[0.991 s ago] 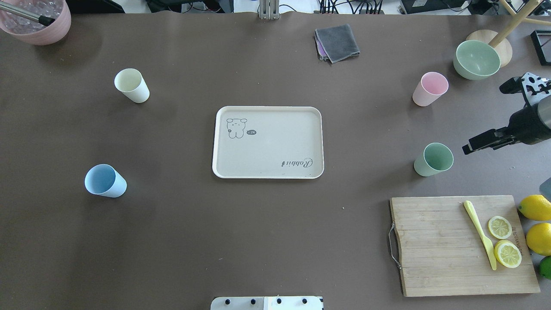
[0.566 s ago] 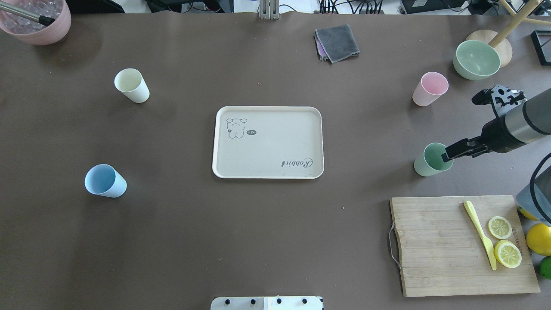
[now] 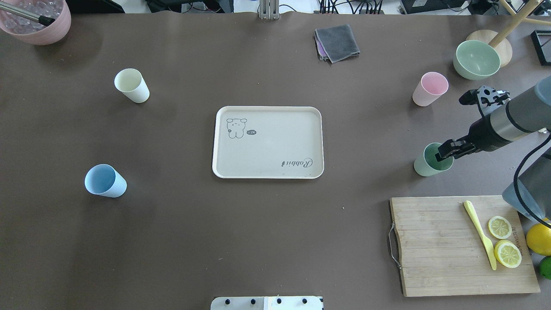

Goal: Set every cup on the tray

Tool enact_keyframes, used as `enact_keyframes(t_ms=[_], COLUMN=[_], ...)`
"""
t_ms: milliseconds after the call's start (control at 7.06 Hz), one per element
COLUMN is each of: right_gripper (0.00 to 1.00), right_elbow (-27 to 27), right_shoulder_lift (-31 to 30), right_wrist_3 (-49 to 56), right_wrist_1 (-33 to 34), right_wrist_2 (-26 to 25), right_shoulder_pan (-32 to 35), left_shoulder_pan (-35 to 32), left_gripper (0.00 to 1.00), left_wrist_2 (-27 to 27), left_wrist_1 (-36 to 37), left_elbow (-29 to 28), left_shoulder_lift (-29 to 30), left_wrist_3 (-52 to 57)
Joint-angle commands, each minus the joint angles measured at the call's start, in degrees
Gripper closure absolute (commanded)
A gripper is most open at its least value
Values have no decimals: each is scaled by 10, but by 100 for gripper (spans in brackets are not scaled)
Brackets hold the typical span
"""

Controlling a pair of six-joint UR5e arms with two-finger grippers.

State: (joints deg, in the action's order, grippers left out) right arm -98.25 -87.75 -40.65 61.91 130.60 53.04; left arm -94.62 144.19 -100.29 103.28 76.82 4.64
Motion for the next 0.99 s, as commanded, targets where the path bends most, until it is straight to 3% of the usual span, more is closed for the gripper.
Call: enact_keyframes(t_ms=[0, 283, 425, 850], right_gripper=[100, 100, 100, 100], right_elbow=[1, -11, -12, -13], right_shoulder_lift=[12, 34, 63, 173], right_wrist_3=[-1, -41, -123, -237], right_wrist_1=[6, 8, 8, 58], right_wrist_2=[14, 36, 36, -23], right_shoulder_pan=[0, 0, -10, -78], left_shoulder_pan=[31, 142, 216, 351], left_gripper=[2, 2, 2, 2], left_wrist_2=[24, -21, -78, -156], left_wrist_1=[-54, -214, -249, -256], left_elbow=[3, 11, 27, 71], left_shoulder_lift=[4, 7, 8, 31], left_wrist_3=[-116, -384, -468, -601])
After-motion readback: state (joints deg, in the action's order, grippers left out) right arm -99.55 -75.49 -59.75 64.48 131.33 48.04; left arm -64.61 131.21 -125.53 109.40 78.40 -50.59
